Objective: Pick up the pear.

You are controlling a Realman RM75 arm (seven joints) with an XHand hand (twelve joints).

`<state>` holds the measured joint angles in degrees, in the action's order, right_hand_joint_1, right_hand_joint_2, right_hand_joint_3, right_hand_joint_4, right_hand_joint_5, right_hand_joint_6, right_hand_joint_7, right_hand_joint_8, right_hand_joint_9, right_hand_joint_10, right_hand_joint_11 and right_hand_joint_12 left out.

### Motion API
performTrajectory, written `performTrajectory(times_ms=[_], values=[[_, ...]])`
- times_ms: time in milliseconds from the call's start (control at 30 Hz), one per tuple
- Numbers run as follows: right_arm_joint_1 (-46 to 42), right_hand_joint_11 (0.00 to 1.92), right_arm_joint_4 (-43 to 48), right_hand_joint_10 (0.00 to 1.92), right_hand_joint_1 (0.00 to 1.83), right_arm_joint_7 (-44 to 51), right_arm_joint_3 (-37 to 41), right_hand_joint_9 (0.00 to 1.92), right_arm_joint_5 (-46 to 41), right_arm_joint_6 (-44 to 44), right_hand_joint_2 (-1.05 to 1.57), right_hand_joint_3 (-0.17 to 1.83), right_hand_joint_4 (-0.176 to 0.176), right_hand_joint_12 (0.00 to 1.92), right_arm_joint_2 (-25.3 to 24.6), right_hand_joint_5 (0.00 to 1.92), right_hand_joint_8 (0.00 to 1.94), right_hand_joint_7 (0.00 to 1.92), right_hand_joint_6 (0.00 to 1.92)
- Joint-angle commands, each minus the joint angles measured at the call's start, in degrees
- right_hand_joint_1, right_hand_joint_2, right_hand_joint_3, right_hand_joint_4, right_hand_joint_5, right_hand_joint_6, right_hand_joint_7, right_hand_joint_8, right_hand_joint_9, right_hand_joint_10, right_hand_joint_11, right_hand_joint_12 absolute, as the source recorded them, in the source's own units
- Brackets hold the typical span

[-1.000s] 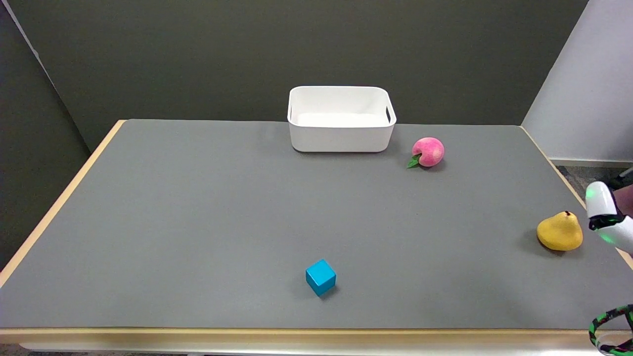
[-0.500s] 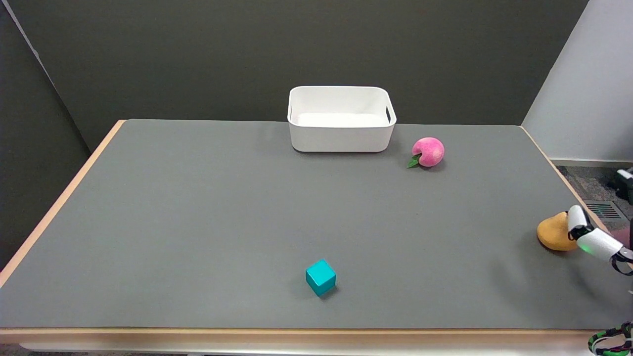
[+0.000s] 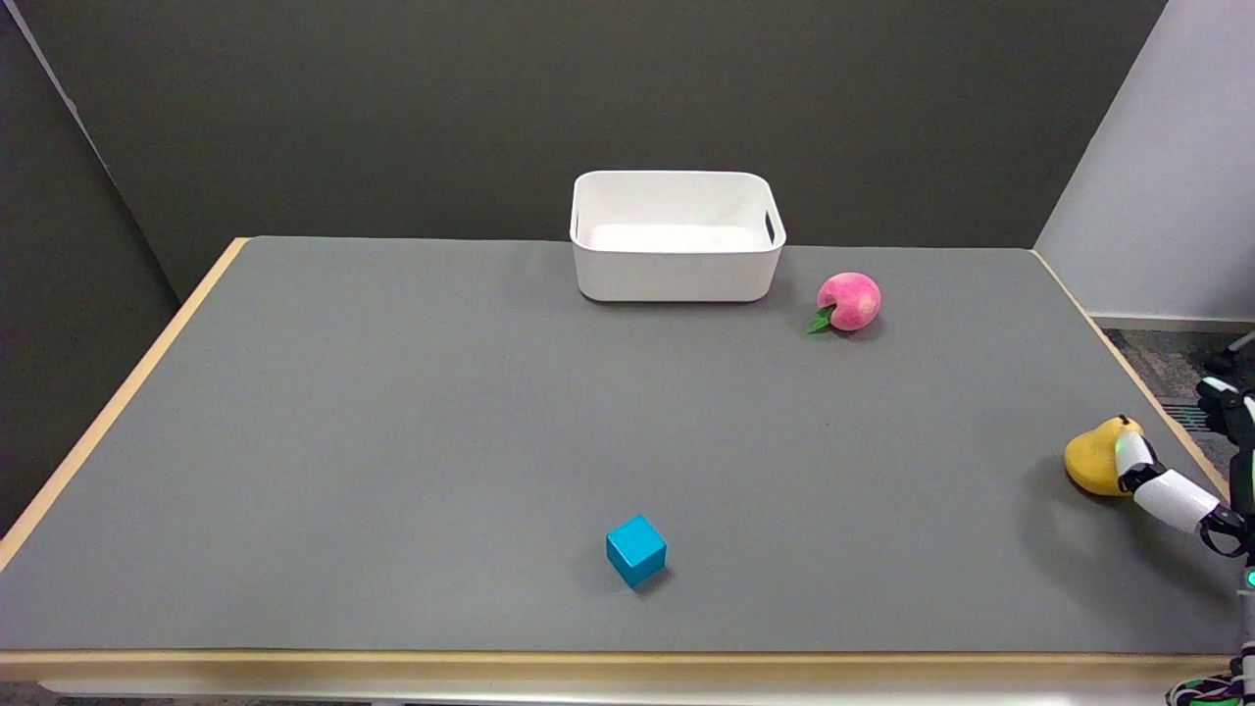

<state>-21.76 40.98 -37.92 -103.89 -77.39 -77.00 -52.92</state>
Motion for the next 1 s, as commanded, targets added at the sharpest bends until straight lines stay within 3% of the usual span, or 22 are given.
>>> performTrajectory(times_ms=[33, 1000], values=[[1.1, 0.02, -1.6, 0.86, 0.51, -1.3, -1.8, 0.21, -0.9, 2.9, 0.61, 0.84, -0.032, 1.21, -0.3, 0.22, 0.43, 0.31, 0.42], [0.0, 0.05, 5.3, 0.91, 0.48, -1.4, -5.8, 0.25, 3.8, -2.9, 0.61, 0.83, -0.035, 1.25, 0.1, 0.25, 0.46, 0.35, 0.45]])
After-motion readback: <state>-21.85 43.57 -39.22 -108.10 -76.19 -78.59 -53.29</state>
